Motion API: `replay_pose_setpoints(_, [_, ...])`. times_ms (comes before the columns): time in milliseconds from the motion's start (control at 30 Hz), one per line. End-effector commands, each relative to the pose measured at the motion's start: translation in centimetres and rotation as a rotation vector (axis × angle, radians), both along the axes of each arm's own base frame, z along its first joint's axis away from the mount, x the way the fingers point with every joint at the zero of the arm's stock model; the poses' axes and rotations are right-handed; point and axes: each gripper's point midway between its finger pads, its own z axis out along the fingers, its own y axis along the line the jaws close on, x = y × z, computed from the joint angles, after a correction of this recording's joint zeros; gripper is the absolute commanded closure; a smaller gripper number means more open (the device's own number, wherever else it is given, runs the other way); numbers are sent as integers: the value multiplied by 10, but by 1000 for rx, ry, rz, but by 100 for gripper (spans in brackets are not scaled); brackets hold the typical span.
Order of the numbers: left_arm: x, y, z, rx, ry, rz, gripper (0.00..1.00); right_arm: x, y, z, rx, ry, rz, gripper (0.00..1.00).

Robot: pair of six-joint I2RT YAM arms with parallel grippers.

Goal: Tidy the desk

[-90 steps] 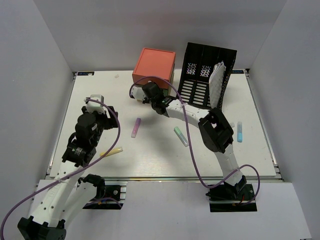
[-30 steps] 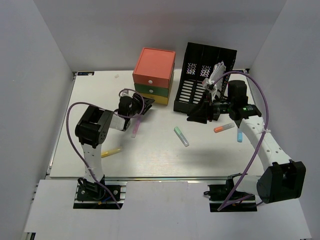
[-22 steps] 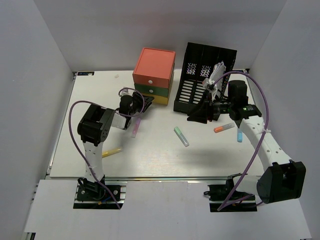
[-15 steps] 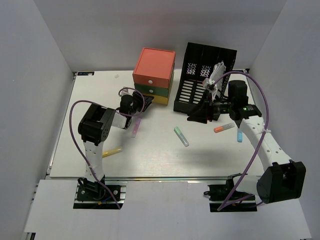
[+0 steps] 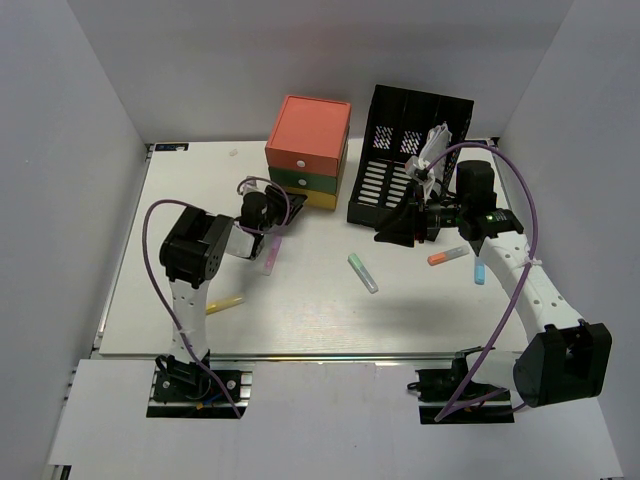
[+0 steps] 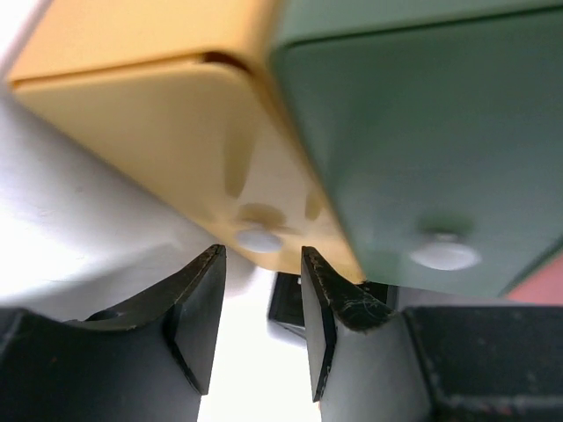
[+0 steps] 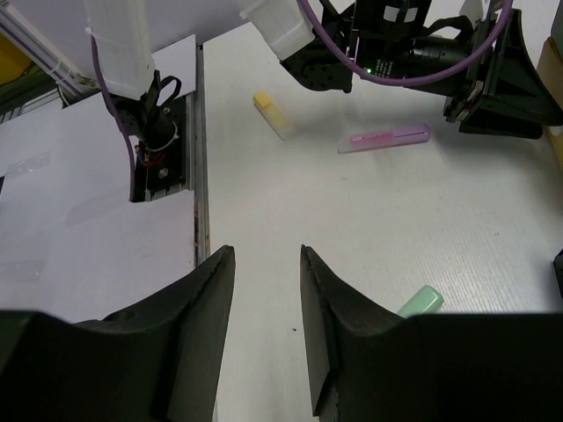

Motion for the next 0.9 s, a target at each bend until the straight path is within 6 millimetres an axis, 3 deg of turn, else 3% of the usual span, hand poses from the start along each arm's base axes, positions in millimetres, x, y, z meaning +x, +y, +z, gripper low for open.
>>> replay_pose_setpoints(0, [8,-1,7,3,-37,8,51,0,-1,2,4,-29,4,58])
replay_pose_setpoints(633, [20,2,12,-1,-68,45,52,2,-2,-1,-5,-27,-1,58])
replay_pose_setpoints(867, [21,4,13,-14,-86,61,58,2,-1,-2,-8,-32,0,58])
